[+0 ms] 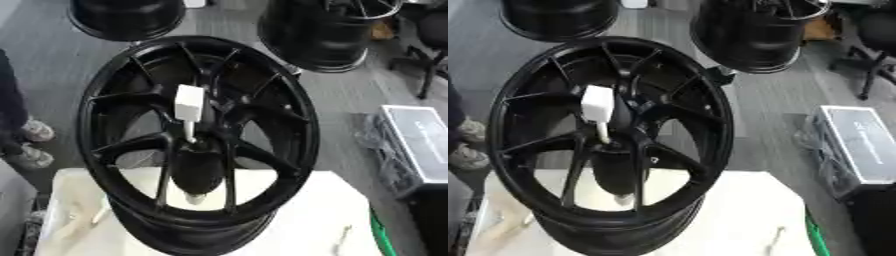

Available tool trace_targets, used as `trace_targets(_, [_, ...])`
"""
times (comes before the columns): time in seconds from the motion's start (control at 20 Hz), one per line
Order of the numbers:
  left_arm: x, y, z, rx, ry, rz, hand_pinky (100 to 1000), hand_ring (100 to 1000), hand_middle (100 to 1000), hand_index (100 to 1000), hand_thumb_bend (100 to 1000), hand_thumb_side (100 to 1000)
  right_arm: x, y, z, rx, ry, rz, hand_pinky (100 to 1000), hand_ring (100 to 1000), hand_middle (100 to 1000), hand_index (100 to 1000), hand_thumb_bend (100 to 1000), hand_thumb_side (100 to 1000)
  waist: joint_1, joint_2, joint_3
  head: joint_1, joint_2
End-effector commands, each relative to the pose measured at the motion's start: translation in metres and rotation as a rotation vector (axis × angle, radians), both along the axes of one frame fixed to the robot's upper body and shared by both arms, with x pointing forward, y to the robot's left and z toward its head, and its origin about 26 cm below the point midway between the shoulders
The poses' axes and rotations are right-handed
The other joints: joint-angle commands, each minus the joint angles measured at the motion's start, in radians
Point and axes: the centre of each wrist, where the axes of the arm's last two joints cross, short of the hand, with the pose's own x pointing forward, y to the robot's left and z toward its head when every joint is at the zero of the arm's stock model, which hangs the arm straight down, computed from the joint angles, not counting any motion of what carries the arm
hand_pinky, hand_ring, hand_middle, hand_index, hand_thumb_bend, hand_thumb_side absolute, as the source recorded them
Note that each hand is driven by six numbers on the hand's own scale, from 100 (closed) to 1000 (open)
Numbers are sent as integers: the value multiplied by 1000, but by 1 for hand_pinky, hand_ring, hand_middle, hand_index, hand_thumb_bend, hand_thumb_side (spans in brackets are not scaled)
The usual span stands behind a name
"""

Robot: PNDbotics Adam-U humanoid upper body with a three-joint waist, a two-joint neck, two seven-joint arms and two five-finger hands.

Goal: Pull the pin out of the wheel hub.

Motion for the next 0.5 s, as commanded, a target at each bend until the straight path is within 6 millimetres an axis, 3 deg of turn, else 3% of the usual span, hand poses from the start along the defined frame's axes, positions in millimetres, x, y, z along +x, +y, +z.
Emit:
trace_targets(0.05, [-1,6,11,29,-29,18,549,488,506,645,672,799,-37,-54,-22,163,-161,-293,636,396,434,736,100,147,3,-6,-10,9,-2])
trace_targets(0.1, [-2,6,11,31,-31,20,548,488,507,645,672,799,-49,-66,-49,220,-166,-376,658,457,484,768,100,100,4,-4,-16,10,-2])
trace_targets(0.15, [-2,6,12,32,-33,23,548,488,507,645,672,799,-61,-75,-77,275,-155,-452,672,490,511,780,100,306,4,-2,-21,10,-2])
trace_targets(0.25, [-2,6,12,34,-33,26,549,488,507,645,671,799,-83,-84,-128,376,-109,-560,689,555,578,813,100,286,3,1,-26,10,-2])
trace_targets(0.3, [-2,6,12,34,-32,27,549,488,507,645,671,799,-93,-85,-154,434,-68,-605,739,666,702,852,100,360,2,2,-27,11,-2])
trace_targets(0.35, [-1,6,11,33,-31,27,549,488,507,645,671,799,-103,-84,-179,492,-28,-649,752,696,727,859,100,418,2,2,-27,11,-2])
trace_targets(0.4, [-1,5,11,32,-30,27,549,488,507,645,671,799,-111,-81,-199,538,0,-683,770,746,758,870,100,565,3,2,-27,10,-2])
trace_targets(0.5, [-1,5,10,29,-29,27,549,488,507,645,671,799,-122,-70,-236,634,28,-745,777,770,783,872,100,696,7,1,-24,11,-2])
